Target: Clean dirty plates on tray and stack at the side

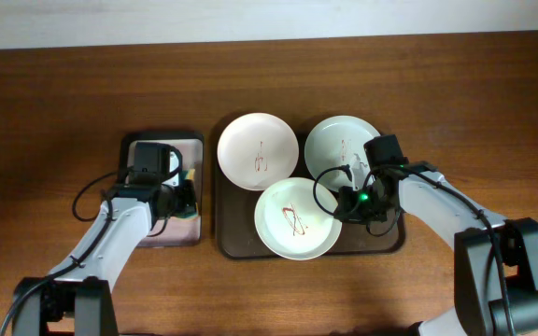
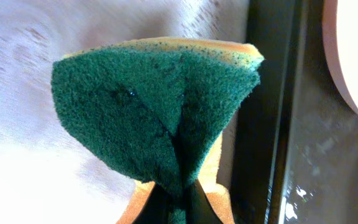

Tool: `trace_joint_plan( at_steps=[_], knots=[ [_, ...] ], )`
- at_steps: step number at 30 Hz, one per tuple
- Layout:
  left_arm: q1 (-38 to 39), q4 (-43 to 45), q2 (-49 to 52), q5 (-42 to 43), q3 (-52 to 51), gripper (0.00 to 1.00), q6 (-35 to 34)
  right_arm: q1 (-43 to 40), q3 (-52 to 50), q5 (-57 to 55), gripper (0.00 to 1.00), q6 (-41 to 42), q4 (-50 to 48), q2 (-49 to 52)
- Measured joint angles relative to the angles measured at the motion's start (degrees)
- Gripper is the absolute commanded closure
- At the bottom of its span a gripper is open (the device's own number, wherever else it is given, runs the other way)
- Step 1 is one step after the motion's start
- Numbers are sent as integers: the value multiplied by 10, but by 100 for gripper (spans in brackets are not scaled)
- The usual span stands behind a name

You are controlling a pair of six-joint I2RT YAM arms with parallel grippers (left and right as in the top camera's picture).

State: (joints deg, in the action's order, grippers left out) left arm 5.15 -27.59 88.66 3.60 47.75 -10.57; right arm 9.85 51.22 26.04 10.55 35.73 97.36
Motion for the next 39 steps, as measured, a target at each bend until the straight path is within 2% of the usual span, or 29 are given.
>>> trace_joint_plan(
  at_steps=[12,21,26,30,34,39],
  knots=[
    [0,0,0,75,-3,100,0,0,0,0,96,0,2,0],
    [0,-17,-2,77,-3,100,0,0,0,0,96,0,2,0],
    [0,-30,-47,74,29,100,0,0,0,0,96,0,2,0],
    [4,-25,-99,106,62,100,0,0,0,0,95,0,2,0],
    [53,-25,-94,158,64,100,-11,0,0,0,95,0,2,0],
    [153,1,-57,186,64,100,-46,0,0,0,95,6,2,0]
  ],
)
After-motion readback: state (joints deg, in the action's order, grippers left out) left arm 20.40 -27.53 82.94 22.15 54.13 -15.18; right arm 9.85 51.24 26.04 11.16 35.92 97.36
